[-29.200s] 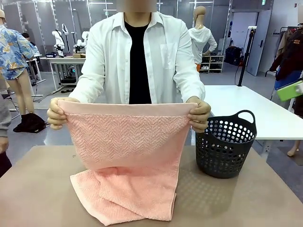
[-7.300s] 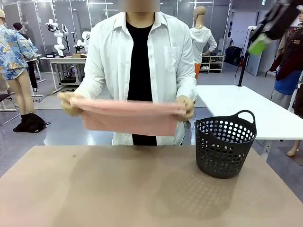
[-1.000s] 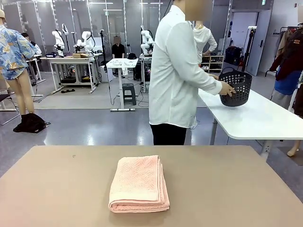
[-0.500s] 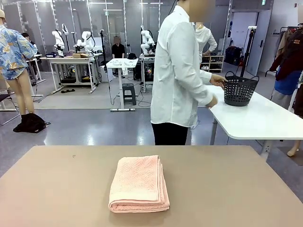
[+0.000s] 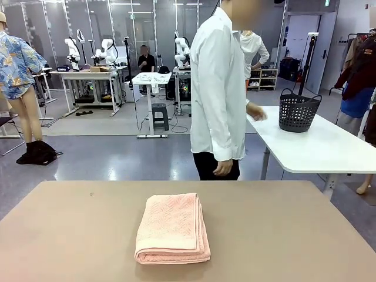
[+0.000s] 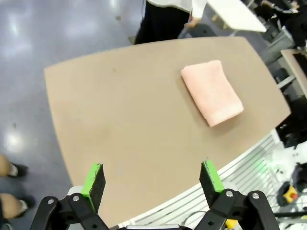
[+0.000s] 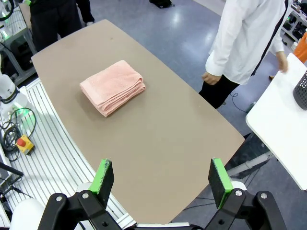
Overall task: Fold the towel.
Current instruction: Pick up the 100 cm Hotel Towel and place it on the left side of the table.
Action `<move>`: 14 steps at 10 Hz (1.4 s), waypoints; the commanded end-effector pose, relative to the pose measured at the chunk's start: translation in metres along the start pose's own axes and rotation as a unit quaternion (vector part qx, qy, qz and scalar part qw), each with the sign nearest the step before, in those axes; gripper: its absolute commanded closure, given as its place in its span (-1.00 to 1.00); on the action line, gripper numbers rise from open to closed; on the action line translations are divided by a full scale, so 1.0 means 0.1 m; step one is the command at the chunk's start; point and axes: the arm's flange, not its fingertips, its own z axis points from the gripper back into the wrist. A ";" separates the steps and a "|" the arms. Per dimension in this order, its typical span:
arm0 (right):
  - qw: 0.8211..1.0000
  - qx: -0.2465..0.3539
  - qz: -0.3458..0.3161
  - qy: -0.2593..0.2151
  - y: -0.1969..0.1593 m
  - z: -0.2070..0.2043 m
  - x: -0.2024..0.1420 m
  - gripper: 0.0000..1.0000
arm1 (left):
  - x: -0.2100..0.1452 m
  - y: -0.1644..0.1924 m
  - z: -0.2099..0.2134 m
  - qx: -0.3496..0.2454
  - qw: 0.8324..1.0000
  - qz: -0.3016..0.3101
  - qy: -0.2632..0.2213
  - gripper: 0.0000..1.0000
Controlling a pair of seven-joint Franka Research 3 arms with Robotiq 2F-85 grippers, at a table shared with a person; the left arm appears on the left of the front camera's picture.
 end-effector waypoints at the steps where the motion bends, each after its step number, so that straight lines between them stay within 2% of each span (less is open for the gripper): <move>1: 1.000 0.001 -0.002 0.001 0.00 0.01 0.00 -1.00 | -0.05 0.04 -0.25 -0.005 0.997 0.071 0.032 -1.00; 3: 1.000 0.001 -0.002 0.001 0.00 0.01 0.00 -1.00 | -0.32 0.03 -0.87 -0.033 0.986 0.146 0.071 -1.00; 7: 1.000 0.001 -0.002 0.001 0.00 0.01 0.00 -1.00 | -0.46 -0.27 -2.21 -0.079 0.970 0.213 0.083 -1.00; 8: 1.000 0.001 -0.002 0.001 0.00 0.01 0.00 -1.00 | -0.41 -0.37 -2.50 -0.097 0.966 0.227 0.074 -1.00; 12: 1.000 0.001 -0.002 0.001 0.00 0.01 0.00 -1.00 | -0.39 -0.53 -2.81 -0.122 0.959 0.243 0.084 -1.00; 13: 1.000 0.001 -0.002 0.001 0.00 0.01 0.00 -1.00 | -0.11 -0.43 -2.73 -0.107 0.957 0.253 0.093 -1.00; 14: 1.000 0.001 -0.002 0.001 0.00 0.01 0.00 -1.00 | -0.11 -0.43 -2.73 -0.107 0.957 0.253 0.093 -1.00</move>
